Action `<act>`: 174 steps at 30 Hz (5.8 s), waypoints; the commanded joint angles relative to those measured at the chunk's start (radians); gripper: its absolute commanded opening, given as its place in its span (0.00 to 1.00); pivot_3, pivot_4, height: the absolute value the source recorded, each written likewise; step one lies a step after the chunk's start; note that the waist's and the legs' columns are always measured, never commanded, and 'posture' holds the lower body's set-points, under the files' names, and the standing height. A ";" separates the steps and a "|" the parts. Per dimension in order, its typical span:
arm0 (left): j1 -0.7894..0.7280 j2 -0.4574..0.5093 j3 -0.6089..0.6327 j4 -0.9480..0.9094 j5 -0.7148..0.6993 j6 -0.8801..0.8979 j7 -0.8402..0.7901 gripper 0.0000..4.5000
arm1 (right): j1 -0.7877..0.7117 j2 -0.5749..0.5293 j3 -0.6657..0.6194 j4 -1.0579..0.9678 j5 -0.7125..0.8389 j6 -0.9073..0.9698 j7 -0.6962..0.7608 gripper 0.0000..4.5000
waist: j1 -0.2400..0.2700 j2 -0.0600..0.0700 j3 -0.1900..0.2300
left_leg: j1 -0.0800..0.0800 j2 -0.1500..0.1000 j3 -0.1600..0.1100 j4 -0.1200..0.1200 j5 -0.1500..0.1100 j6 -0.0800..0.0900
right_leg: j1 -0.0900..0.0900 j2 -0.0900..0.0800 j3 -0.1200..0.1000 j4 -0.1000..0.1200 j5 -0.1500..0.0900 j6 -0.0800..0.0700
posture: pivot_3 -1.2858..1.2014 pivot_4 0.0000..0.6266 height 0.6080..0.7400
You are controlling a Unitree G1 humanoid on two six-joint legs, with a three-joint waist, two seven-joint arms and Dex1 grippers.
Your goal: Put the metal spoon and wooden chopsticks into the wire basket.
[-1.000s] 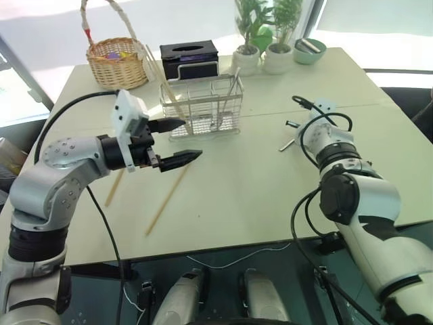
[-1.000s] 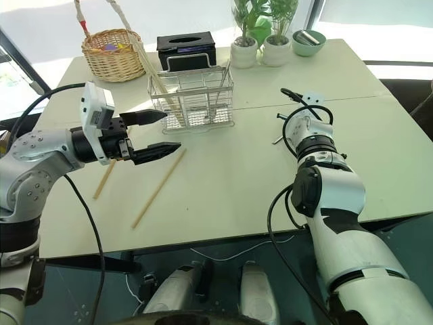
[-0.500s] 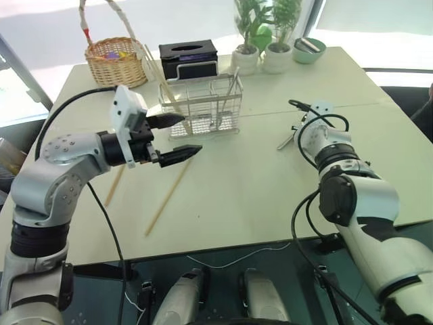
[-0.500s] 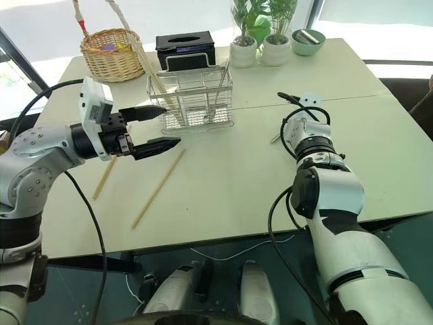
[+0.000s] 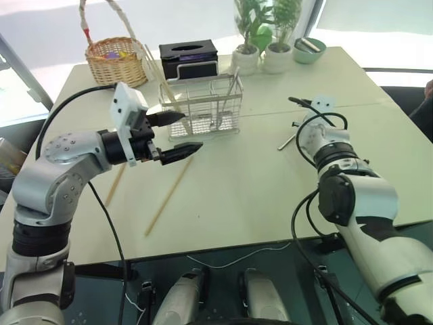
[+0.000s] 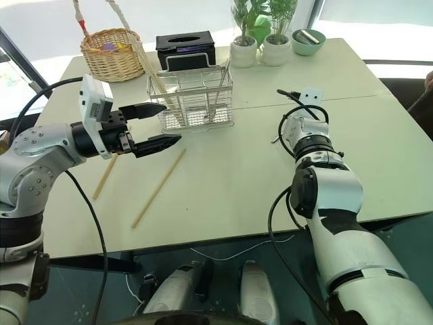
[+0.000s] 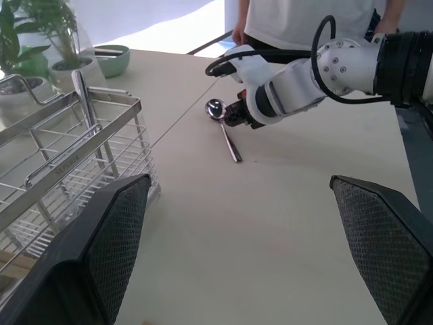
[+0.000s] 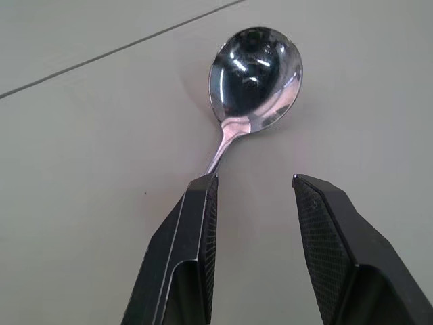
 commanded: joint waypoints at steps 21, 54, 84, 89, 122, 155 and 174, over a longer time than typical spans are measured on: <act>-0.021 0.008 0.033 -0.022 -0.011 -0.017 0.017 1.00 | -0.002 0.058 -0.097 0.003 0.093 -0.016 -0.028 0.34 | 0.000 0.000 0.000 | 0.000 0.000 0.000 0.000 0.000 0.000 | 0.000 0.000 0.000 0.000 0.000 0.000 | 0.52 0.24 0.89; -0.116 -0.066 0.067 0.122 0.105 -0.125 0.180 1.00 | -0.077 0.119 0.072 -0.374 0.086 -0.263 0.486 0.01 | -0.019 0.001 0.000 | -0.001 0.000 0.000 -0.001 0.000 0.000 | -0.003 0.001 0.001 0.002 0.000 0.000 | 0.52 0.24 0.89; -0.033 -0.019 0.167 -0.015 0.056 -0.037 0.276 1.00 | -0.202 0.317 0.026 -0.045 0.080 -0.586 0.512 0.45 | -0.024 0.001 0.001 | -0.001 0.000 -0.001 -0.002 0.001 -0.002 | -0.005 0.009 0.017 0.003 0.000 0.000 | 0.52 0.24 0.89; -0.047 -0.019 0.165 -0.001 0.051 -0.039 0.273 1.00 | -0.198 0.319 0.020 -0.046 0.082 -0.583 0.503 0.99 | -0.024 0.001 0.001 | -0.001 0.000 -0.001 -0.003 0.001 -0.003 | -0.005 0.010 0.018 0.003 0.000 0.000 | 0.52 0.24 0.89; -0.183 0.053 -0.040 0.470 0.342 -0.013 0.217 1.00 | 0.547 -0.357 0.225 -1.788 0.556 0.547 1.111 0.99 | 0.031 0.000 0.000 | -0.002 0.001 -0.001 -0.001 -0.003 0.005 | -0.004 0.008 0.020 0.001 0.000 0.000 | 0.52 0.24 0.89; -0.482 -0.154 -0.226 1.337 0.712 -0.083 0.206 1.00 | 1.044 -0.304 0.321 -1.930 0.367 0.214 1.009 0.99 | 0.049 -0.004 -0.001 | -0.001 0.001 -0.002 0.004 -0.004 0.006 | 0.001 0.008 0.017 0.000 0.000 0.001 | 0.52 0.24 0.89; -0.508 -0.170 -0.165 1.383 0.713 -0.076 0.251 0.01 | 1.014 -0.311 0.312 -1.911 0.379 0.218 1.011 1.00 | 0.051 -0.004 -0.003 | -0.001 0.001 -0.002 0.006 -0.005 0.005 | 0.002 0.008 0.017 0.002 0.000 0.001 | 0.52 0.24 0.89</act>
